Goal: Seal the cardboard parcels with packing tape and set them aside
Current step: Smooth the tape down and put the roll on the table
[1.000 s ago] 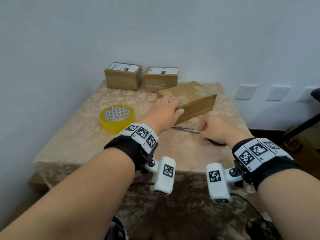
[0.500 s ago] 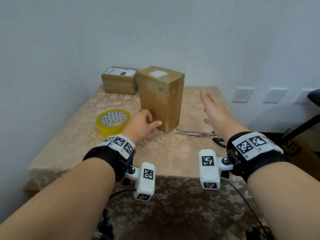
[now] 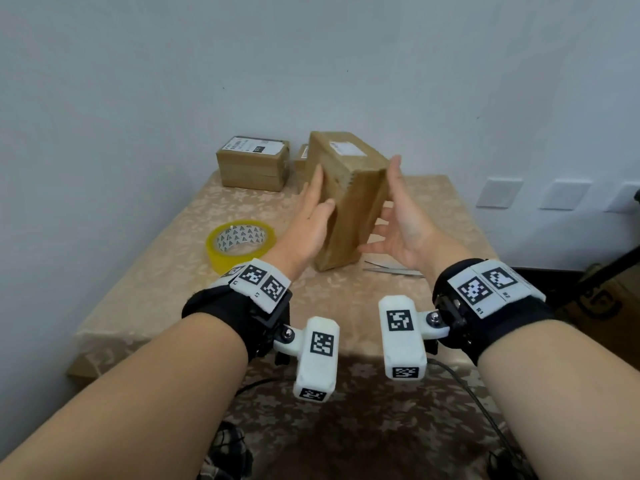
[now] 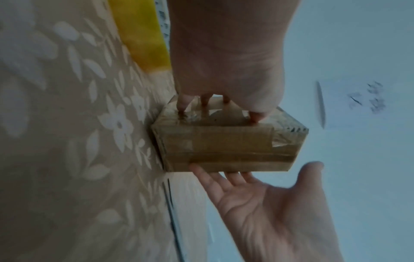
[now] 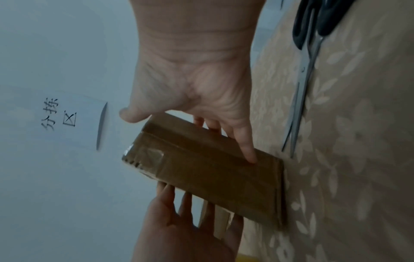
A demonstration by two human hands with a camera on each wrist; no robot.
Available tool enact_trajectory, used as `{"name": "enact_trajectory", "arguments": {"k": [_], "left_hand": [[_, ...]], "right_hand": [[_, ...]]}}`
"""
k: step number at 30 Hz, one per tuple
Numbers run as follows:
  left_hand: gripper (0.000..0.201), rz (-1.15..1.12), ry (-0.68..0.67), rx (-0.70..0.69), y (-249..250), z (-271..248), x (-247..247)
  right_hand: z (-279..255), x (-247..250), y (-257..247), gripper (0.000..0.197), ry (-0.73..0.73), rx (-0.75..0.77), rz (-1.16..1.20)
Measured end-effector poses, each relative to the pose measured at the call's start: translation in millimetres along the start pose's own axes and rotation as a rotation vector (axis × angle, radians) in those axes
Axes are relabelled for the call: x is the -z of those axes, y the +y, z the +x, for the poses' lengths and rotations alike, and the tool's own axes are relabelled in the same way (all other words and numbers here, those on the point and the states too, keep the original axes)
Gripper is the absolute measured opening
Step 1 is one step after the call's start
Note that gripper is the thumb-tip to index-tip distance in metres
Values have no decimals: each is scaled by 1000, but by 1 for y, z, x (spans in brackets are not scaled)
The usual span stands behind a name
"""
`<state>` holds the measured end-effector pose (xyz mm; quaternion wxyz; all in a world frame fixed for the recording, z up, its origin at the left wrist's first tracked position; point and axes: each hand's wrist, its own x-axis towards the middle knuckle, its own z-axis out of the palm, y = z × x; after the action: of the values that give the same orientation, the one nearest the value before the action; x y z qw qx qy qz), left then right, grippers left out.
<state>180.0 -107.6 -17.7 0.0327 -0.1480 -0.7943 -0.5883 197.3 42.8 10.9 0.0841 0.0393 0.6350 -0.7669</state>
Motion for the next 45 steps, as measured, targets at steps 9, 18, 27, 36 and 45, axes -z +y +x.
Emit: {"name": "enact_trajectory", "arguments": {"k": [9,18,27,36,45], "left_hand": [[120,288,196,-6,18,-4,5],[110,763,48,-140,10,-5,3],[51,684,105,-339,7,-10,18],[89,48,240,181,3,-6,30],[108,-199,129,260,12,-8,24]], "right_hand": [[-10,29,-5,17,188,145,174],[-23,20,-4,26,177,-2,-180],[-28,19,-5,23,117,-164,-268],[-32,17,-12,27,-37,-163,-335],[-29,14,-11,38,34,-126,-397]]}}
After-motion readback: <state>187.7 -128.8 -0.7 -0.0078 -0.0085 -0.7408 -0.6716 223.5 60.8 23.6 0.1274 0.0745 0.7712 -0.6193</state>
